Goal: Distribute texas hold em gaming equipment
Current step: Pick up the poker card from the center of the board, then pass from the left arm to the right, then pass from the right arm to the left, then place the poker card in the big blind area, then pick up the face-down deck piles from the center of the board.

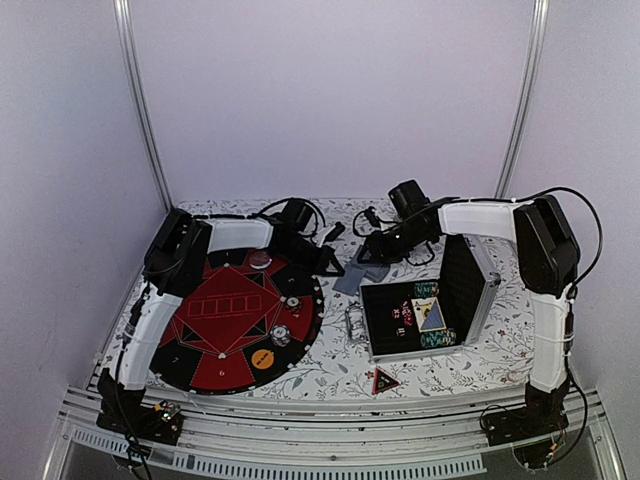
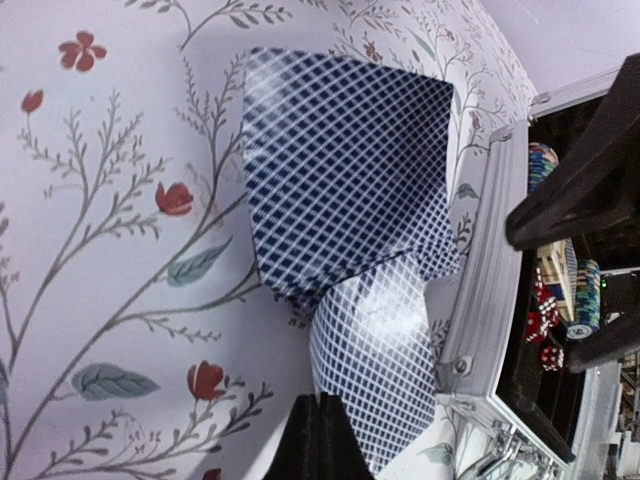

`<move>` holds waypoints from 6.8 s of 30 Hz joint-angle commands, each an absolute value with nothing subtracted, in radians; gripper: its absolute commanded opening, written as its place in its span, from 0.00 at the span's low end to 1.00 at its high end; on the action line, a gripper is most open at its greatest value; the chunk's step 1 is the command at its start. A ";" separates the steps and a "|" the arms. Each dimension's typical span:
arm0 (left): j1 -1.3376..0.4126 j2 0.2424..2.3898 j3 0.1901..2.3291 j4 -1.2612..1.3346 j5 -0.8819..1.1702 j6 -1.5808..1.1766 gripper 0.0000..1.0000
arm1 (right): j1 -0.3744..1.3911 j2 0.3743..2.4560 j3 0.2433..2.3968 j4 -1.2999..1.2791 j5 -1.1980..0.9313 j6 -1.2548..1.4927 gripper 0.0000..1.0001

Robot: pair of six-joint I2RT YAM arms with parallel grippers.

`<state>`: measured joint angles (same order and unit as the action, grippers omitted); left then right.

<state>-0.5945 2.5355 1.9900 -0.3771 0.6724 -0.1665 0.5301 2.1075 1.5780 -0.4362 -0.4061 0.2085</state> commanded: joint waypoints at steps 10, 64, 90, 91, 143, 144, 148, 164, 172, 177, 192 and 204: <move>-0.559 2.105 1.610 -0.196 0.600 -0.170 0.00 | 0.535 1.842 1.567 -0.427 -0.501 0.149 0.45; -0.632 1.241 1.124 -0.223 0.651 -0.048 0.37 | 0.781 1.665 1.463 -0.057 -0.830 0.086 0.02; -0.635 1.246 1.069 -0.135 0.737 -0.078 0.15 | 0.801 1.680 1.459 -0.071 -0.852 0.056 0.02; -0.635 1.246 1.069 -0.133 0.755 -0.074 0.14 | 0.800 1.679 1.459 -0.073 -0.859 0.050 0.02; -0.272 1.474 0.728 -0.594 0.657 -0.250 0.00 | 0.742 1.639 1.344 -0.257 -0.484 0.077 0.67; -0.273 1.497 0.738 -0.596 0.662 -0.235 0.00 | 0.742 1.638 1.345 -0.260 -0.482 0.074 0.67; -0.280 1.560 0.761 -0.582 0.714 -0.214 0.00 | 0.742 1.637 1.362 -0.283 -0.455 0.064 0.68; -0.291 1.579 0.773 -0.571 0.664 -0.229 0.00 | 0.740 1.646 1.387 -0.319 -0.411 0.051 0.69; -0.290 1.541 0.840 -0.602 0.548 -0.246 0.49 | 0.694 1.717 1.473 -0.438 -0.221 0.013 0.83; -0.290 1.460 0.895 -0.650 0.486 -0.261 0.71 | 0.632 1.882 1.606 -0.570 -0.085 -0.066 0.99; -0.316 1.365 0.923 -0.627 0.481 -0.221 0.73 | 0.549 2.281 1.957 -0.763 -0.049 -0.313 0.99; -0.322 1.367 0.932 -0.601 0.543 -0.195 0.73 | 0.545 2.423 2.040 -0.817 -0.107 -0.367 0.99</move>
